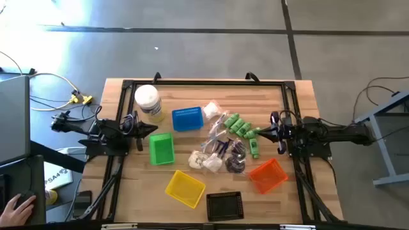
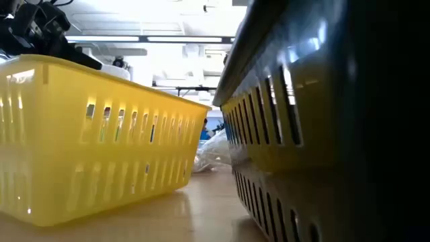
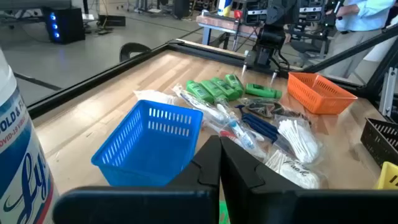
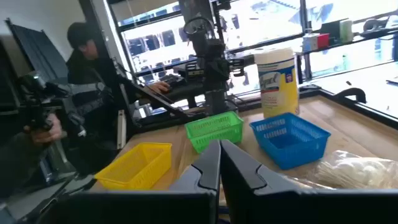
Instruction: Pick & Place Travel size toiletries
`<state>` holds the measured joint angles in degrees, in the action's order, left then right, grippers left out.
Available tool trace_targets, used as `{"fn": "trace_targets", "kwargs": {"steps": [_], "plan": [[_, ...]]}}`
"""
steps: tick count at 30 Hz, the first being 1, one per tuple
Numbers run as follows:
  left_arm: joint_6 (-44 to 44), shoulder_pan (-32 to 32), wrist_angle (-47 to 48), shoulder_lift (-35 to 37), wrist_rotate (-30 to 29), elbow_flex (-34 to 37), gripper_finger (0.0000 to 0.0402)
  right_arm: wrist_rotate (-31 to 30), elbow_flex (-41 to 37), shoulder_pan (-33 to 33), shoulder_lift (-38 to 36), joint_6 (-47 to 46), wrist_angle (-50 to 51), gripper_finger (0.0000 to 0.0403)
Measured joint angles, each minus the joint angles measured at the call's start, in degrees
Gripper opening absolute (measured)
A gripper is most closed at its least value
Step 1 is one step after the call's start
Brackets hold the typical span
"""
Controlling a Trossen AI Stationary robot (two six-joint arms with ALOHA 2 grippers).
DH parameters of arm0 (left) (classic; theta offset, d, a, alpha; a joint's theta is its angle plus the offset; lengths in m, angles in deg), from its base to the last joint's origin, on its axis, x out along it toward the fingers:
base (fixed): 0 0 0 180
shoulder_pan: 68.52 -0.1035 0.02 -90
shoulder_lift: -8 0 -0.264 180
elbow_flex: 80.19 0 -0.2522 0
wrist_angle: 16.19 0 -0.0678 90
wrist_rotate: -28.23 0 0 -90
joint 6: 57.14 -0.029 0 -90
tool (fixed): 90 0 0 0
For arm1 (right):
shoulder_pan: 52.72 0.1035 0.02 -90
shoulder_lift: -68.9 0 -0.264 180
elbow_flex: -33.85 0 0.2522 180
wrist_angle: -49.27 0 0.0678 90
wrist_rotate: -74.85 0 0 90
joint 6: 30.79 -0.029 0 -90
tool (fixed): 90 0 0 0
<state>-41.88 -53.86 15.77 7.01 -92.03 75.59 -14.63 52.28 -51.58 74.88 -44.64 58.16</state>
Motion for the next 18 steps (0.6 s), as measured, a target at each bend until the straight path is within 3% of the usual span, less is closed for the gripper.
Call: {"fn": "trace_targets", "kwargs": {"steps": [18], "plan": [[0.0, 0.0, 0.0, 0.0, 0.0, 0.0, 0.0, -0.6, 0.0, 0.0, 0.0, 0.0, 0.0, 0.0003]]}}
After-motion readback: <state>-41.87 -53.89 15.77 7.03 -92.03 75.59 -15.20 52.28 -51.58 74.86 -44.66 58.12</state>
